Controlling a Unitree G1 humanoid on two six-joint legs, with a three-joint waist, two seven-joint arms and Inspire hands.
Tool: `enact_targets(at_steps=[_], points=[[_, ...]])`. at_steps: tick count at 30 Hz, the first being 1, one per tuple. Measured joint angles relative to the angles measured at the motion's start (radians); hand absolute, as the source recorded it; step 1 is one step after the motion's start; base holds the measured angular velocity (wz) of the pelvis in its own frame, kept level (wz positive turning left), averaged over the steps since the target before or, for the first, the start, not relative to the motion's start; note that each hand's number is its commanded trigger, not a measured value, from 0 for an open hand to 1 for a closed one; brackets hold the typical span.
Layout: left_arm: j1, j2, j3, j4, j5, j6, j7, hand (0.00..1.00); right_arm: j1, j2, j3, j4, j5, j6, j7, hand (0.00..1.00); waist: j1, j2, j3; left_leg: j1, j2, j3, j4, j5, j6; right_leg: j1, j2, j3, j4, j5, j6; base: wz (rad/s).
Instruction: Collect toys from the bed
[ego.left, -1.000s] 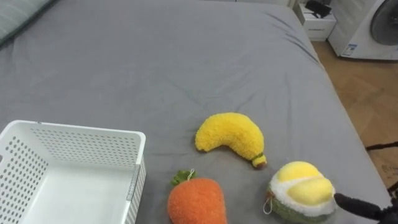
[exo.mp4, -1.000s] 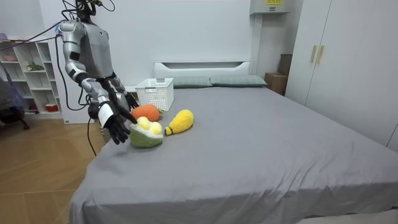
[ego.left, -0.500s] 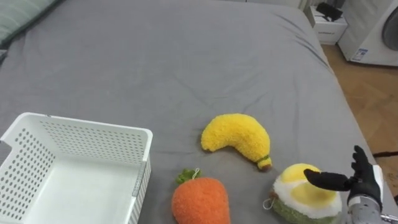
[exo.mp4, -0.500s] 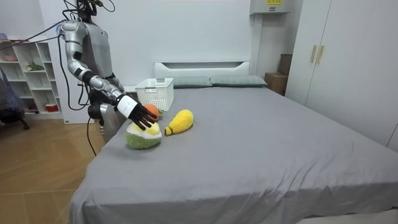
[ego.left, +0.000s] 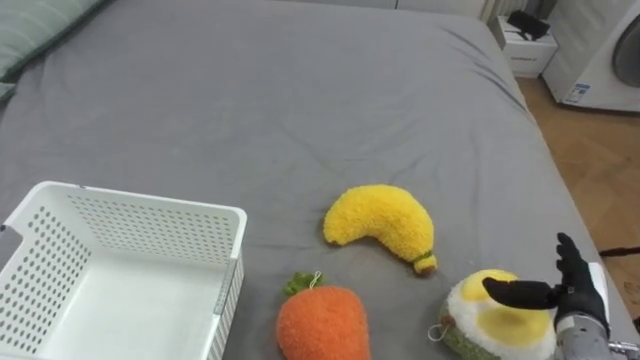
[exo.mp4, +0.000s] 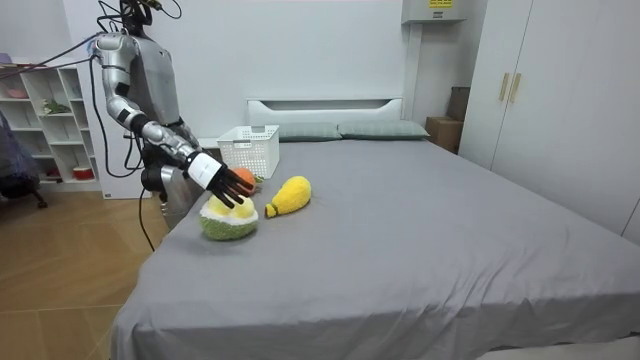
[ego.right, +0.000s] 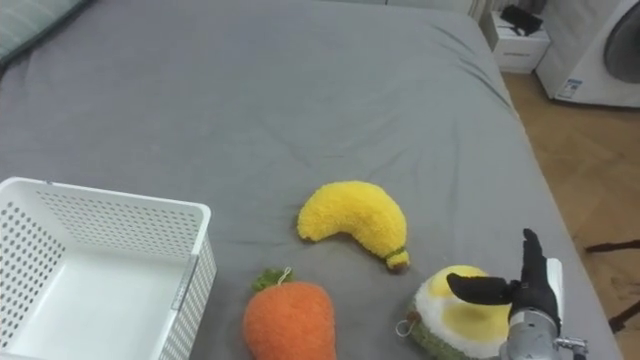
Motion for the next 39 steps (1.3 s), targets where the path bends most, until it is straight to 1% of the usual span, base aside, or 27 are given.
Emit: enact_targets(at_steps=[1,2,3,6,8,10,12,13,15,16,17,18,20,21,22,23,24,25,28,30,33,39], points=[[0.000,0.000,0.000,0.000,0.000,0.000,-0.001,0.00,0.000,0.000,0.000,0.013,-0.014,0.001,0.008,0.00,0.000,-0.001,-0.0003,-0.001,-0.001,-0.001,0.000,0.000,0.000,0.001,0.000,-0.001,0.000,0.000,0.000,0.08],[-0.002,-0.001,0.000,-0.001,0.000,0.000,-0.007,0.00,0.000,0.000,0.000,0.029,-0.035,0.013,0.028,0.00,0.001,-0.002,0.0000,-0.001,-0.001,-0.002,0.000,0.000,0.000,0.001,0.000,0.000,0.000,0.000,0.000,0.00],[0.004,-0.001,0.002,-0.001,0.001,0.000,-0.015,0.00,0.000,0.000,0.000,0.045,-0.050,0.020,0.051,0.00,0.001,-0.008,0.0032,-0.002,-0.001,-0.002,0.000,0.000,0.000,0.001,-0.001,-0.001,0.001,0.000,0.000,0.00],[0.004,0.000,0.010,-0.011,0.032,0.002,-0.022,0.00,0.000,-0.001,-0.003,0.088,-0.095,0.023,0.106,0.00,-0.004,-0.010,0.0014,-0.008,-0.001,-0.009,0.001,0.001,0.001,-0.003,-0.002,-0.010,-0.001,0.000,0.000,0.08],[0.007,-0.002,0.018,-0.021,0.046,0.003,-0.022,0.00,0.000,-0.001,-0.003,0.121,-0.117,0.024,0.138,0.00,-0.004,-0.013,-0.0018,-0.009,-0.001,-0.009,0.001,0.001,0.001,-0.003,-0.002,-0.010,-0.002,0.000,0.000,0.00],[0.017,0.000,0.022,-0.024,0.046,0.003,-0.023,0.00,0.000,-0.002,-0.004,0.149,-0.161,0.028,0.166,0.00,-0.001,-0.016,-0.0029,-0.009,-0.001,-0.009,0.002,0.001,0.001,-0.002,-0.002,-0.014,-0.002,0.000,0.000,0.00],[0.028,0.005,0.022,-0.034,0.047,0.003,-0.026,0.00,0.000,-0.009,-0.004,0.183,-0.186,0.034,0.211,0.00,0.000,-0.025,-0.0088,-0.009,-0.001,-0.010,0.002,0.001,0.001,-0.001,-0.002,-0.014,-0.002,0.000,0.000,0.00],[0.029,0.007,0.022,-0.034,0.047,0.003,-0.027,0.00,0.000,-0.013,-0.004,0.189,-0.186,0.035,0.222,0.00,0.001,-0.027,-0.0090,-0.008,-0.001,-0.009,0.002,0.001,0.001,-0.001,-0.002,-0.014,-0.001,0.000,0.000,0.00],[0.023,0.007,0.023,-0.036,0.048,0.003,-0.034,0.00,0.000,-0.035,-0.004,0.206,-0.191,0.040,0.260,0.00,0.006,-0.034,-0.0062,-0.006,-0.002,-0.009,0.003,0.001,0.002,-0.001,-0.004,-0.013,-0.003,-0.001,0.001,0.00],[0.022,0.008,0.024,-0.037,0.049,0.003,-0.035,0.00,0.000,-0.039,-0.004,0.209,-0.192,0.043,0.268,0.00,0.007,-0.037,-0.0042,-0.006,-0.002,-0.009,0.003,0.002,0.002,-0.001,-0.004,-0.013,-0.002,-0.001,0.001,0.00],[0.022,0.008,0.025,-0.037,0.049,0.003,-0.038,0.00,0.000,-0.042,-0.004,0.212,-0.203,0.044,0.280,0.00,0.009,-0.033,-0.0054,-0.007,-0.002,-0.009,0.003,0.002,0.003,-0.001,-0.004,-0.013,-0.002,-0.001,0.001,0.00],[0.021,0.008,0.027,-0.037,0.049,0.003,-0.038,0.00,0.000,-0.041,-0.004,0.215,-0.222,0.044,0.289,0.00,0.009,-0.033,-0.0018,-0.006,-0.001,-0.007,0.004,0.002,0.003,-0.001,-0.004,-0.013,-0.001,-0.001,0.002,0.00],[0.018,0.008,0.027,-0.037,0.048,0.002,-0.038,0.00,0.001,-0.041,-0.004,0.221,-0.250,0.044,0.301,0.00,0.009,-0.036,-0.0020,-0.006,-0.001,-0.006,0.004,0.001,0.003,-0.001,-0.004,-0.013,0.000,-0.001,0.002,0.00],[0.018,0.008,0.028,-0.037,0.048,0.002,-0.037,0.00,0.001,-0.041,-0.004,0.222,-0.260,0.045,0.304,0.25,0.009,-0.035,-0.0026,-0.006,-0.001,-0.006,0.003,0.001,0.004,-0.001,-0.004,-0.013,0.000,-0.001,0.002,0.00],[0.017,0.008,0.028,-0.037,0.048,0.002,-0.037,0.00,0.001,-0.041,-0.004,0.225,-0.261,0.045,0.307,0.57,0.009,-0.030,-0.0053,-0.006,-0.001,-0.007,0.003,0.001,0.004,-0.001,-0.004,-0.014,0.000,-0.001,0.002,0.00],[0.018,0.008,0.028,-0.036,0.048,0.002,-0.037,0.00,0.001,-0.041,-0.004,0.235,-0.262,0.044,0.308,0.68,0.010,-0.036,-0.0057,-0.006,-0.001,-0.006,0.002,0.001,0.004,-0.001,-0.004,-0.014,0.000,-0.001,0.002,0.00],[0.017,0.008,0.029,-0.036,0.048,0.001,-0.035,0.00,0.001,-0.041,-0.004,0.247,-0.262,0.043,0.307,0.97,0.011,-0.028,-0.0077,-0.007,-0.001,-0.006,0.002,0.001,0.004,0.000,-0.004,-0.014,0.000,-0.001,0.001,0.00],[0.017,0.007,0.029,-0.034,0.049,0.000,-0.034,0.00,0.001,-0.041,-0.004,0.251,-0.262,0.043,0.305,1.00,0.012,-0.028,-0.0082,-0.006,-0.002,-0.007,0.002,0.001,0.004,0.000,-0.004,-0.014,0.000,-0.001,0.002,0.00],[0.016,0.007,0.032,-0.024,0.049,-0.006,-0.030,0.00,0.000,-0.038,-0.008,0.266,-0.263,0.038,0.281,1.00,0.014,-0.027,-0.0070,0.000,-0.002,-0.007,0.001,0.001,0.004,0.009,-0.004,-0.014,-0.001,-0.001,0.002,0.00],[0.007,0.005,0.040,-0.022,0.049,-0.007,-0.027,0.00,-0.002,-0.038,-0.010,0.290,-0.262,0.028,0.262,1.00,0.025,-0.026,-0.0066,0.001,-0.002,-0.009,0.001,0.001,0.004,0.010,-0.004,-0.013,-0.005,-0.001,0.002,0.00],[0.003,0.005,0.039,-0.021,0.049,-0.010,-0.019,0.00,0.000,-0.038,-0.004,0.295,-0.262,0.031,0.254,1.00,0.036,-0.025,-0.0065,0.000,-0.002,-0.016,0.001,-0.001,0.005,0.014,-0.003,-0.019,-0.012,0.000,0.002,0.03],[-0.002,0.005,0.038,-0.021,0.048,-0.004,-0.017,0.00,0.004,-0.035,0.001,0.300,-0.261,0.042,0.249,1.00,0.037,-0.018,-0.0047,0.000,-0.003,-0.017,-0.002,-0.002,0.006,0.015,-0.003,-0.020,-0.014,0.001,0.003,0.01]])
